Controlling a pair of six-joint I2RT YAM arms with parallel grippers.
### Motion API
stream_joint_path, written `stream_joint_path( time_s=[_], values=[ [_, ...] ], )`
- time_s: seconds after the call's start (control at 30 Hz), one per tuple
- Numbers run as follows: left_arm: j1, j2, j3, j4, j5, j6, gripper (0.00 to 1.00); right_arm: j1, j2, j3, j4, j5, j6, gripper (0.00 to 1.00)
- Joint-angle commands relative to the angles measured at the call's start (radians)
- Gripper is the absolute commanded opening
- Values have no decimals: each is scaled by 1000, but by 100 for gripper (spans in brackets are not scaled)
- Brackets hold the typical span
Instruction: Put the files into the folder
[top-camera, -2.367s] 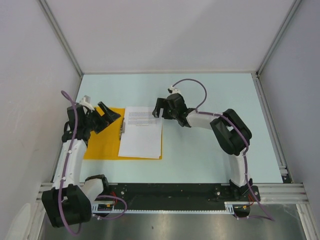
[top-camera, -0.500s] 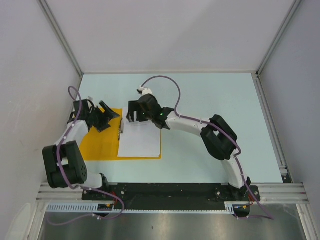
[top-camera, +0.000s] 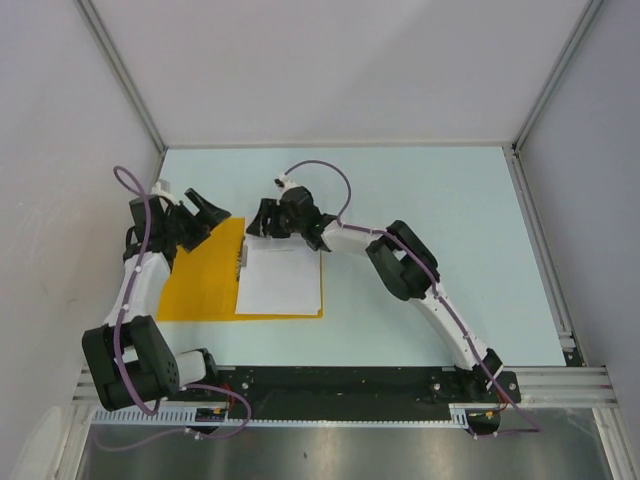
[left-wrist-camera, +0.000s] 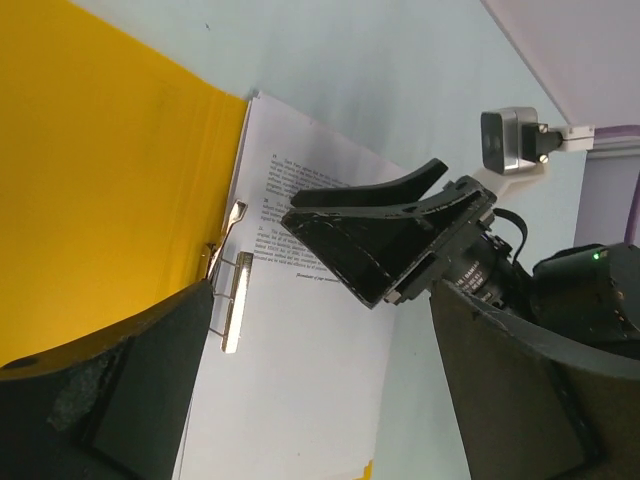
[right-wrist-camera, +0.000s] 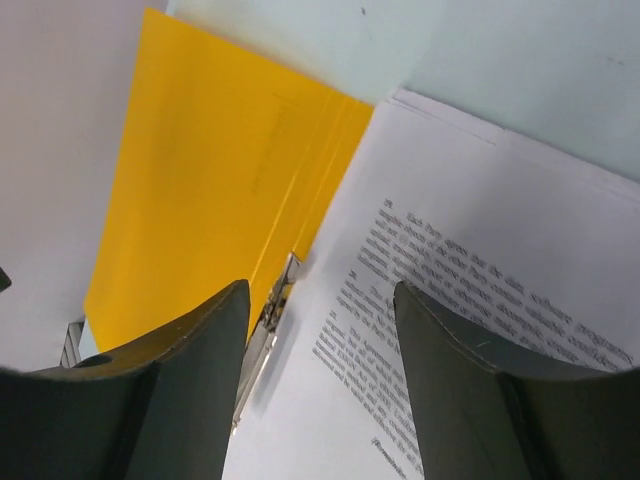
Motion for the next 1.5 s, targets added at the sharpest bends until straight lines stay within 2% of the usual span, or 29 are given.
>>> stream_joint_path(
  time_s=[0.0, 0.4, 0.83, 0.93, 1.03, 1.47],
  values=[
    [12, -30, -20, 34, -13, 22, 96, 9, 29, 114, 45, -48, 4, 64],
    [12, -24, -43, 57, -3, 27, 96, 35, 130, 233, 4, -51, 10, 50],
    [12, -23, -43, 64, 3, 34, 95, 47, 179, 288, -15, -74, 13, 52],
    [12, -21, -46, 67, 3, 34, 95, 51, 176, 288, 1, -87, 23, 51],
    [12, -20, -46, 70, 6, 33, 95, 52, 167, 282, 13, -99, 33, 46],
    [12, -27, -59, 77, 4, 28, 95, 47, 107, 241, 47, -133, 34, 43]
  ],
)
